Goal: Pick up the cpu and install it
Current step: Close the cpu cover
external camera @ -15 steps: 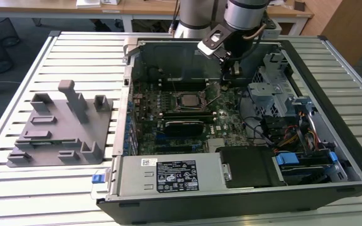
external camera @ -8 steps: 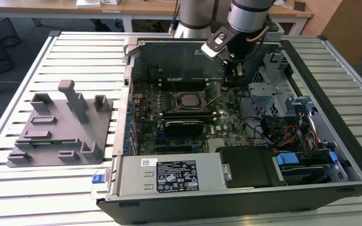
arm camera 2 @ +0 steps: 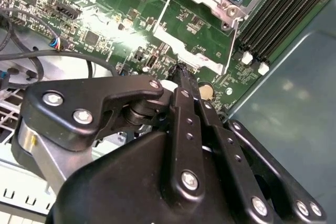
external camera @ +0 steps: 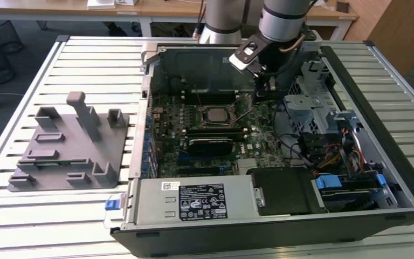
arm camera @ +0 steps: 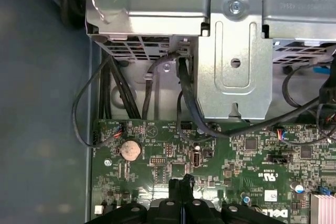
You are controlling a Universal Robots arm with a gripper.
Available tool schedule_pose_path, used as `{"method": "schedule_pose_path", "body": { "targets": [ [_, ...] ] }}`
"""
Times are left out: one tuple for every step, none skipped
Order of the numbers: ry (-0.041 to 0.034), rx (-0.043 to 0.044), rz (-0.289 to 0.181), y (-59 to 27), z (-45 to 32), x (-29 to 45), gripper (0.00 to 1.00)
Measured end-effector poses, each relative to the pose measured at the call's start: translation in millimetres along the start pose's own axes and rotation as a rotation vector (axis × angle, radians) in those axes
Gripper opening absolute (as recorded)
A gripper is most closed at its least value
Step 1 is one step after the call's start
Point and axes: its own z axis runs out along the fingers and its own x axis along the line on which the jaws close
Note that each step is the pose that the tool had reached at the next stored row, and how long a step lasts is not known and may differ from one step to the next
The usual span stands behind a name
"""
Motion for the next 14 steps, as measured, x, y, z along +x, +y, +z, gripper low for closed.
{"method": "schedule_pose_path", "body": {
  "targets": [
    [0.0000, -0.0001, 0.000, -1.2, 0.2, 0.1, 0.12],
    [0.0000, -0.0001, 0.000, -2.8, 0.3, 0.2, 0.12],
    [0.0001, 0.0000, 0.000, -4.6, 0.5, 0.3, 0.12],
    [0.0001, -0.0001, 0.000, -6.6, 0.6, 0.4, 0.12],
    [0.0001, 0.0000, 0.000, -8.5, 0.8, 0.4, 0.12],
    [0.0002, -0.0001, 0.000, -10.4, 0.9, 0.5, 0.12],
    [0.0001, 0.0000, 0.000, -12.3, 0.9, 0.6, 0.12],
    [0.0000, 0.0000, 0.000, -14.5, 1.0, 0.6, 0.12],
    [0.0001, 0.0000, 0.000, -16.3, 1.1, 0.7, 0.12],
    [0.0002, -0.0001, 0.000, -17.9, 1.2, 0.8, 0.12],
    [0.0003, -0.0001, 0.000, -19.1, 1.3, 0.8, 0.12],
    [0.0003, -0.0001, 0.000, -20.2, 1.4, 0.8, 0.12],
    [0.0001, 0.0000, 0.000, -21.3, 1.4, 0.9, 0.12],
    [0.0001, -0.0001, 0.000, -22.6, 1.6, 1.0, 0.12]
  ]
}}
